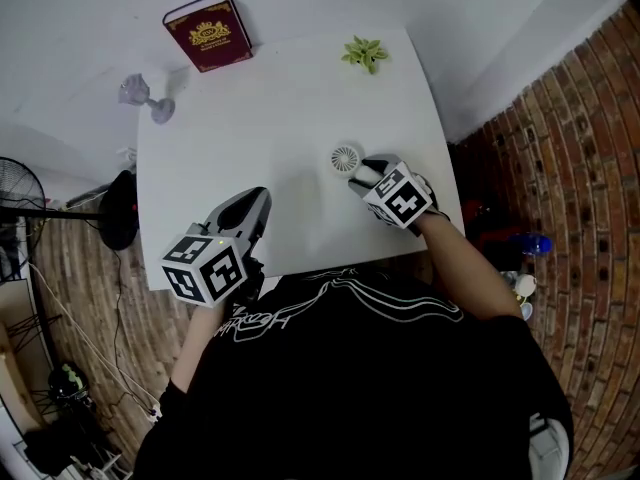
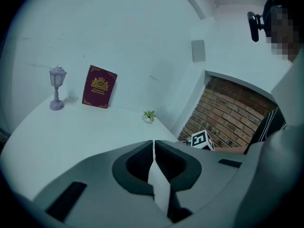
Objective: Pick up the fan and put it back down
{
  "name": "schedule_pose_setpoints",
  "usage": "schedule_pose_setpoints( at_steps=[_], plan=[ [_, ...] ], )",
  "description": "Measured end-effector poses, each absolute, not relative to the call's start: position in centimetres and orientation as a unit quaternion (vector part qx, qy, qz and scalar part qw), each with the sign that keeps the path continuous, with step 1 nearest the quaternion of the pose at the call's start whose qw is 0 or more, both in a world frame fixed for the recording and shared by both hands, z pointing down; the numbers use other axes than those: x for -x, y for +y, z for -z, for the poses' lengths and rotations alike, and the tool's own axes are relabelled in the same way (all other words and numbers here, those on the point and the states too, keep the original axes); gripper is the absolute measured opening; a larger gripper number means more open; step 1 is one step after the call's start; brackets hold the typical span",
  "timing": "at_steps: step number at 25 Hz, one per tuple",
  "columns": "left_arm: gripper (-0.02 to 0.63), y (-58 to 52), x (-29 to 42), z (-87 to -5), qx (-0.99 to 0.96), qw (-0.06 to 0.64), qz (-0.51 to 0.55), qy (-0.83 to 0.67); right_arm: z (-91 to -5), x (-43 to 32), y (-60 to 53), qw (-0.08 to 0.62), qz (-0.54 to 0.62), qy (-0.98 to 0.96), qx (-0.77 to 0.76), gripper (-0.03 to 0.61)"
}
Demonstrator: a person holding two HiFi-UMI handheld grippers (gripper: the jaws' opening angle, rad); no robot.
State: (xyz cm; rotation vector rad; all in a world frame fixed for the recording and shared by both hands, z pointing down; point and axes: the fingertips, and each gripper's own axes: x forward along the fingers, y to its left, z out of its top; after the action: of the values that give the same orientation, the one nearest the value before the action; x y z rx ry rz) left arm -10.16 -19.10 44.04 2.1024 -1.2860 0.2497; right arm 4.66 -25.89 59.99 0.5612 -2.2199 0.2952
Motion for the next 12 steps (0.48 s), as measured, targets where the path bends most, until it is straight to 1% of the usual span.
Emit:
schedule_pose_setpoints(
  at_steps=[1, 12],
  plan=[
    [0.038, -19.02, 10.28, -44.12, -0.801, 0.327, -0.094, -0.492, -60.04, -4.73, -25.89, 0.405, -0.116, -0.879, -0.223, 0.196],
    [0.038, -19.51, 10.03, -44.06, -0.806, 0.323, -0.087, -0.489, -60.06, -4.72, -26.05, 0.397, -0.121, -0.882, -0.224, 0.193]
  ],
)
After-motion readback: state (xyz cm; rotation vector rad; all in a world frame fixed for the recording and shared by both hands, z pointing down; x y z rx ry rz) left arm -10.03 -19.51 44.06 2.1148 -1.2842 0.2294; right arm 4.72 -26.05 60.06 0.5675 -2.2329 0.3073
